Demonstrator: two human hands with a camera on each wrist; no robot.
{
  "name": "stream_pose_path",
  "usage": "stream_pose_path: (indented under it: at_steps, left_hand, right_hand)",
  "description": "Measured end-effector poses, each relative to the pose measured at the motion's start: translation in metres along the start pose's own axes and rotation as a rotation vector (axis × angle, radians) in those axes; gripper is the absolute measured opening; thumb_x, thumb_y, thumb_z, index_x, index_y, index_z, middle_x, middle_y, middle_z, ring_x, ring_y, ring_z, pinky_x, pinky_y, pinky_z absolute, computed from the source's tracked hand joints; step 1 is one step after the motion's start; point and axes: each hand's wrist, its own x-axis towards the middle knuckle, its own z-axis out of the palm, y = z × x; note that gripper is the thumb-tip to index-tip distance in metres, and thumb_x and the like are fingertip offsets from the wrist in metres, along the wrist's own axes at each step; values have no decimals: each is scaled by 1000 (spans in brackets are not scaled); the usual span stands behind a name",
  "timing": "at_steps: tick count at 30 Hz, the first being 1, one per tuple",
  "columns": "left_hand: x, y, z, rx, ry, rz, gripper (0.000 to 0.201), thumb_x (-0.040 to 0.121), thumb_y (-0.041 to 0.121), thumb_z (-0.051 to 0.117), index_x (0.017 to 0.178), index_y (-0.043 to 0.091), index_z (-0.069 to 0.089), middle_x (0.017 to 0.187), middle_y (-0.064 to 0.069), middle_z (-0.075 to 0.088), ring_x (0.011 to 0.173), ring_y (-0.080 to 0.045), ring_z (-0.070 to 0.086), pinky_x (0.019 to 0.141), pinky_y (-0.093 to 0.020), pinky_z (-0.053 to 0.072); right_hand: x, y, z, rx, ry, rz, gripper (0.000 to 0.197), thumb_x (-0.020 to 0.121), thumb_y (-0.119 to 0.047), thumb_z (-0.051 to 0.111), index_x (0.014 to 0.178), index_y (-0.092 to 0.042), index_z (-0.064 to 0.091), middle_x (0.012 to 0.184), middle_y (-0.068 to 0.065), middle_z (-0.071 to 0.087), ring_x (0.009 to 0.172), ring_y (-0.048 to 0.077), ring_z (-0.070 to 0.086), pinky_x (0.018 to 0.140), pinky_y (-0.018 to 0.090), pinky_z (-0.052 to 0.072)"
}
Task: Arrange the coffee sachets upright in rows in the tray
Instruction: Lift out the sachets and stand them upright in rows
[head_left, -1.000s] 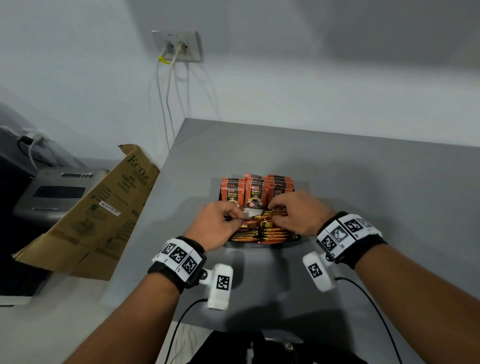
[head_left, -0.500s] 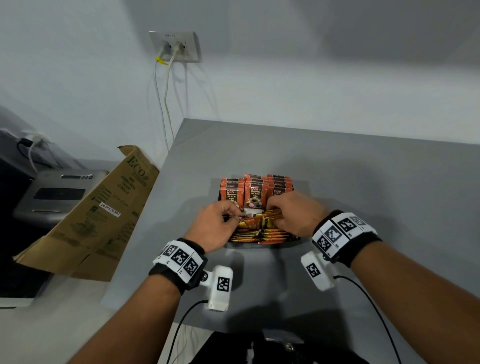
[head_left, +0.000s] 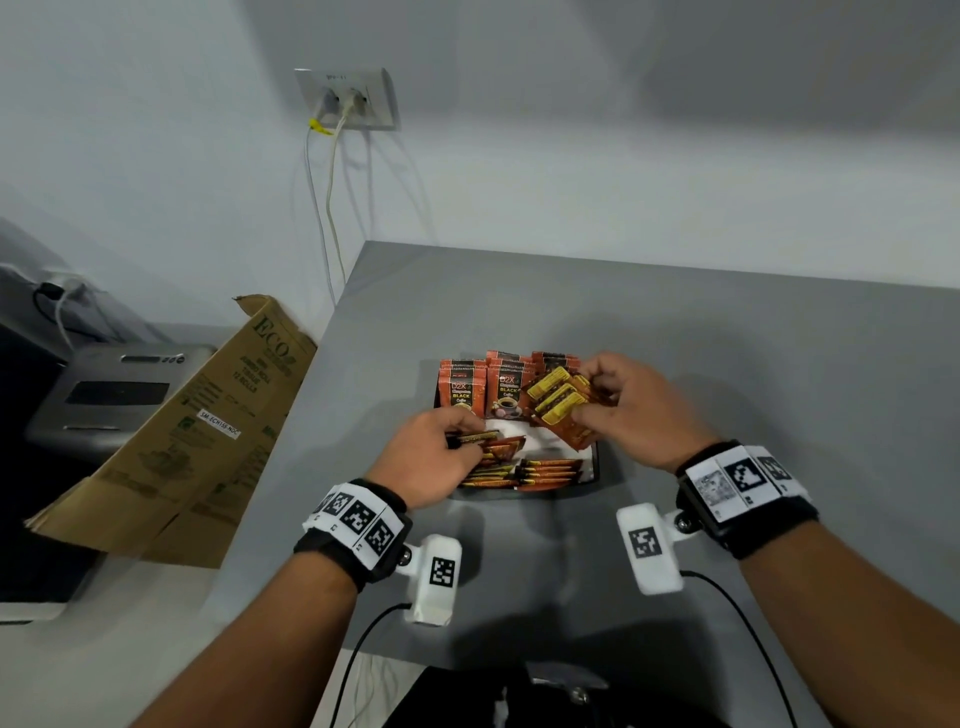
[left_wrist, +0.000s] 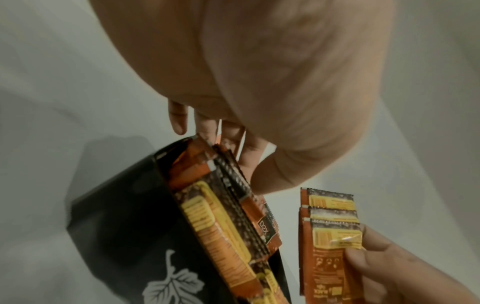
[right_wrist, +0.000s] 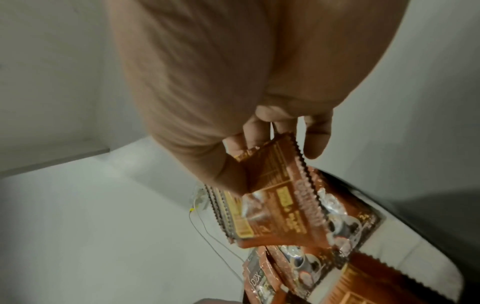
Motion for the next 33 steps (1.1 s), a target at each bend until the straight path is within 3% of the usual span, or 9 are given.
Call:
stream_pose_path:
  at_steps: [4, 8, 11, 14, 19, 23, 25, 30, 33]
  left_hand:
    - [1, -4, -2, -55, 28, 16, 23, 84, 32, 69, 106, 36, 65, 108, 18, 67, 104, -4, 63, 98, -39, 52]
    - [-2, 16, -6, -263, 96, 87, 51, 75, 53, 73, 120, 31, 62, 119, 15, 66, 112, 2, 59, 99, -31, 46]
    - [-1, 46, -6, -672, 74, 145, 66, 70, 41, 79, 127, 15, 59, 119, 1, 71, 110, -15, 66, 96, -37, 53]
    - [1, 73, -1, -1075, -48, 102, 47, 77, 16, 71, 120, 0, 61, 116, -21, 67, 102, -31, 68, 86, -41, 58]
    - [7, 80, 0, -1290, -60, 10, 47, 73, 1, 58, 120, -4, 61, 107, -23, 66, 95, -34, 68, 79, -41, 58]
    - [4, 78, -5, -1260, -125, 13, 31, 80, -8, 53, 109, -4, 63, 91, -22, 68, 78, -32, 69, 72, -41, 59]
    - [3, 78, -5, -1191, -111, 2, 20, 82, -13, 52, 92, -2, 65, 76, -17, 67, 66, -27, 68, 62, -34, 57]
    - [0, 82, -5, -1224, -140, -81, 17, 70, 6, 58, 85, 6, 65, 82, -15, 63, 75, -25, 64, 69, -35, 50]
    - [-1, 80, -5, -1225, -79, -96, 26, 67, 6, 58, 93, 4, 62, 87, -18, 60, 77, -25, 63, 68, -34, 51]
  right_hand:
    - [1, 1, 4, 81, 35, -17, 19, 88, -16, 73, 102, -21, 63, 98, -12, 75, 86, -5, 69, 78, 21, 51]
    - [4, -8, 8, 244, 22, -80, 17, 87, -12, 74, 98, -20, 64, 96, -5, 77, 90, 15, 74, 88, 44, 56]
    - [6, -28, 14, 487, -55, -125, 18, 85, -8, 74, 98, -17, 65, 92, 5, 76, 87, 25, 72, 86, 46, 56]
    - [6, -47, 22, 583, -141, -149, 17, 83, -14, 73, 99, -20, 70, 95, 10, 74, 89, 28, 69, 87, 47, 54]
    - [4, -60, 25, 40, 69, -239, 24, 85, -30, 76, 108, -25, 71, 111, -8, 68, 98, 9, 67, 91, 32, 56]
    - [-1, -66, 17, -223, -41, -370, 105, 63, -42, 89, 151, -28, 35, 156, -10, 26, 142, 4, 26, 115, 21, 26]
    - [1, -71, 19, -392, -145, -431, 122, 58, -45, 92, 157, -25, 22, 159, -8, 22, 146, 7, 18, 118, 23, 19]
    - [9, -73, 28, -413, -109, -467, 87, 66, -31, 85, 141, -23, 43, 132, -6, 48, 121, 11, 41, 106, 31, 37]
    - [9, -70, 30, -383, -156, -448, 92, 67, -35, 87, 145, -23, 40, 136, -6, 44, 126, 11, 39, 109, 29, 34]
